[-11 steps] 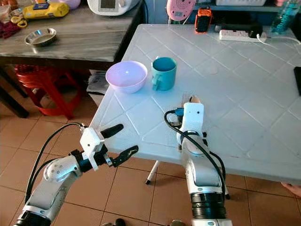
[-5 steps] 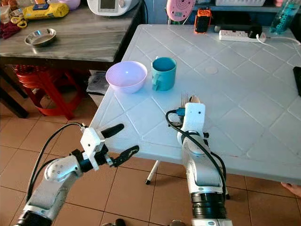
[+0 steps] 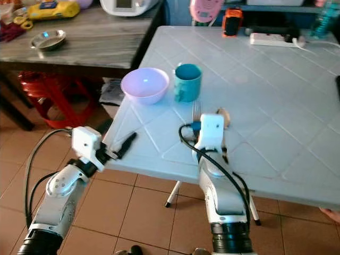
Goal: Setting the table
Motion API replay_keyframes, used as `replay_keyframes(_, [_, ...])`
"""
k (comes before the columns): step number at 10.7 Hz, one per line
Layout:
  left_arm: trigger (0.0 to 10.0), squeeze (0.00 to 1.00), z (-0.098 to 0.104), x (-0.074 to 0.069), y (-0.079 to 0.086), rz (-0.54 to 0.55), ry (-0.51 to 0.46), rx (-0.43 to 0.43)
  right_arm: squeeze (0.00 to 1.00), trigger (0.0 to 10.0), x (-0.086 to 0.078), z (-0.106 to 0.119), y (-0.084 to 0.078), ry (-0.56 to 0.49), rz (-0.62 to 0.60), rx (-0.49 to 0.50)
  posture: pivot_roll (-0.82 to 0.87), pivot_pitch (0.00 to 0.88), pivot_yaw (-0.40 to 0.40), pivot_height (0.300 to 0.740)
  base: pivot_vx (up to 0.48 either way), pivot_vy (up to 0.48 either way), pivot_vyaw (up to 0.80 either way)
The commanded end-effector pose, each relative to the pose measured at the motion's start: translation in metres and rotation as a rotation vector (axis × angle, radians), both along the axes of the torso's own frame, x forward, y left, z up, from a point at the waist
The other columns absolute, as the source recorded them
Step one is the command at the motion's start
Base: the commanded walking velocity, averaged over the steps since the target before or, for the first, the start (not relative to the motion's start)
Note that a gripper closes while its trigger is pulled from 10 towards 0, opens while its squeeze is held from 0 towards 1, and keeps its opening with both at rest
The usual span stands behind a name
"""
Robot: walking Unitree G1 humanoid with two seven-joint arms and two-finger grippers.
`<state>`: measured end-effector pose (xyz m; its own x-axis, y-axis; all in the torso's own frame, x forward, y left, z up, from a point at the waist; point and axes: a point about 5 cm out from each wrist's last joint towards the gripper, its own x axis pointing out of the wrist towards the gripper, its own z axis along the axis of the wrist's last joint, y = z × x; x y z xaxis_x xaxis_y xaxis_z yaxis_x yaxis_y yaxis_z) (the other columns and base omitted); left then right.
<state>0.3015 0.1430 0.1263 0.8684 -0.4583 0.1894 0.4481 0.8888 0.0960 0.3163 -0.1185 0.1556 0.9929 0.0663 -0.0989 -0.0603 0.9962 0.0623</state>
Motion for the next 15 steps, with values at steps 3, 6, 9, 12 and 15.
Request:
replay_keyframes(3, [10.0, 0.0, 0.005, 0.01, 0.024, 0.261, -0.014, -0.041, 0.0, 10.0, -0.01, 0.022, -0.018, -0.107, -0.035, 0.033, -0.17, 0.165, 0.081, 0.74, 0.0, 0.0, 0.0])
replay_keyframes(6, [10.0, 0.0, 0.003, 0.011, 0.024, 0.296, 0.009, -0.069, 0.0, 10.0, -0.022, 0.016, -0.04, -0.113, -0.125, 0.039, -0.17, 0.158, 0.087, 0.74, 0.0, 0.0, 0.0])
replay_keyframes(9, [10.0, 0.0, 0.01, 0.015, 0.013, 0.268, 0.002, -0.09, 0.0, 10.0, -0.025, 0.02, -0.041, -0.201, -0.112, -0.006, -0.17, 0.147, 0.097, 0.74, 0.0, 0.0, 0.0])
replay_keyframes(12, [10.0, 0.0, 0.012, 0.015, 0.007, 0.261, 0.025, -0.153, 0.0, 10.0, -0.028, 0.022, -0.043, -0.235, -0.119, 0.05, -0.16, 0.139, 0.095, 0.74, 0.0, 0.0, 0.0])
replay_keyframes(15, [10.0, 0.0, 0.01, 0.014, 0.005, 0.263, 0.021, -0.151, 0.0, 10.0, -0.027, 0.022, -0.045, -0.238, -0.119, 0.049, -0.16, 0.137, 0.09, 0.74, 0.0, 0.203, -0.48])
